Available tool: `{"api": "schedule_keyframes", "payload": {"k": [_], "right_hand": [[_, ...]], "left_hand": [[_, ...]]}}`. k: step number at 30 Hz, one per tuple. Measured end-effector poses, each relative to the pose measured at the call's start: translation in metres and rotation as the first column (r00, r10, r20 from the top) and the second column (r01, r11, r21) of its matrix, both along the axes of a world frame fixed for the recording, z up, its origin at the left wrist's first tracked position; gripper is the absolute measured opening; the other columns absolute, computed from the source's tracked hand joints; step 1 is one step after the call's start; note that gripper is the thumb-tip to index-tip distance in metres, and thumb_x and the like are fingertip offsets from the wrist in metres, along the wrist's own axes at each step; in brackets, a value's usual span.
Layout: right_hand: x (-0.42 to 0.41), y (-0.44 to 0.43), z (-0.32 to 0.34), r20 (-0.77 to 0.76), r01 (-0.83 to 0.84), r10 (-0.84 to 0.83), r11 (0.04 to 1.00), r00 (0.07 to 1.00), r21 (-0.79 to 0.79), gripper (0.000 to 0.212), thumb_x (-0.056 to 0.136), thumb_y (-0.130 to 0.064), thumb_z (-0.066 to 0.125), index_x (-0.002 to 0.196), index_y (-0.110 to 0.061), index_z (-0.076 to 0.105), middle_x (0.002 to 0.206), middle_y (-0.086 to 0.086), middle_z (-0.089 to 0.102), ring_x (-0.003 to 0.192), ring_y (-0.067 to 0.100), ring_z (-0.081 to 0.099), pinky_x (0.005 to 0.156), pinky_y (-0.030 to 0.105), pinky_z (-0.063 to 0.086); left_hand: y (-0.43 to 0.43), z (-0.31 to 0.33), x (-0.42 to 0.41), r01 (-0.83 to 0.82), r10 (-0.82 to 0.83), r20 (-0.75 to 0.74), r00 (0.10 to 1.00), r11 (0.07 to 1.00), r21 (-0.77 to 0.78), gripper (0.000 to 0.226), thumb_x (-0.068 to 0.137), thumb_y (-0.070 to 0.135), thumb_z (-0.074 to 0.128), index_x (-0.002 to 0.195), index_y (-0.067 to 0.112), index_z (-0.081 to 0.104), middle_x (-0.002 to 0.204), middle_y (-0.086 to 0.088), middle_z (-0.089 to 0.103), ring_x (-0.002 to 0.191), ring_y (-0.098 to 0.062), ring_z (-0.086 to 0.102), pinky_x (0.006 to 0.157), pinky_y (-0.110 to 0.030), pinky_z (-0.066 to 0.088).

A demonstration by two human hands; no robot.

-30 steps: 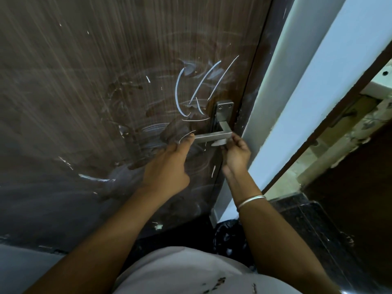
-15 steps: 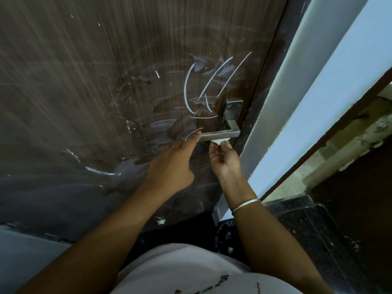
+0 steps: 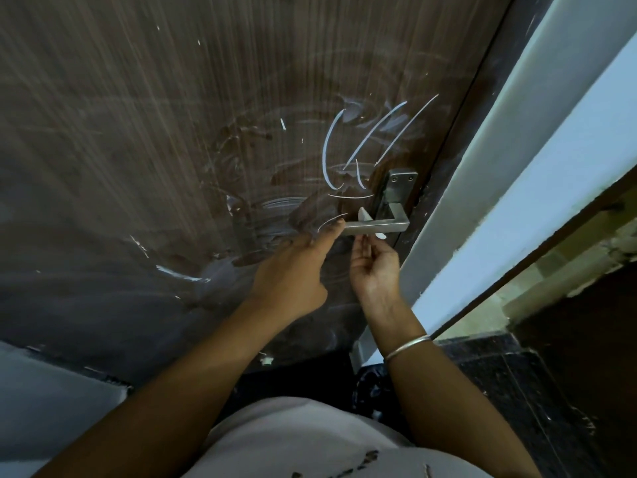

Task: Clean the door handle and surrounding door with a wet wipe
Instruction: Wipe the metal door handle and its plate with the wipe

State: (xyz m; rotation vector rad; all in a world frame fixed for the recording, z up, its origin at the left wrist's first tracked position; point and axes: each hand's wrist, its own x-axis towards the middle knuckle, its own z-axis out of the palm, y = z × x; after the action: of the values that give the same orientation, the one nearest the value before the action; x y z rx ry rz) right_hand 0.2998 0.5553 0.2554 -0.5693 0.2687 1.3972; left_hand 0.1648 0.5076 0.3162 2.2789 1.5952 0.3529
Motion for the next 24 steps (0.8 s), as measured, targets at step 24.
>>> {"api": "schedule_keyframes", "payload": {"k": [24], "right_hand": [[-0.024, -0.024, -0.026, 0.863, -0.304, 0.102, 0.951, 0.495, 0.062, 0.041, 0.094, 0.002, 0.046, 0.127, -0.022, 0.045, 0.070, 0.000, 0.055, 0.051, 0.005, 0.050, 0.046, 0.021, 0.040]], "left_hand": [[0.000, -0.003, -0.004, 0.036, -0.036, 0.028, 0.999, 0.999, 0.009, 0.098, 0.075, 0.007, 0.058, 0.140, 0.048, -0.003, 0.138, -0.008, 0.044, 0.123, -0.029, 0.044, 0.092, -0.045, 0.048]]}}
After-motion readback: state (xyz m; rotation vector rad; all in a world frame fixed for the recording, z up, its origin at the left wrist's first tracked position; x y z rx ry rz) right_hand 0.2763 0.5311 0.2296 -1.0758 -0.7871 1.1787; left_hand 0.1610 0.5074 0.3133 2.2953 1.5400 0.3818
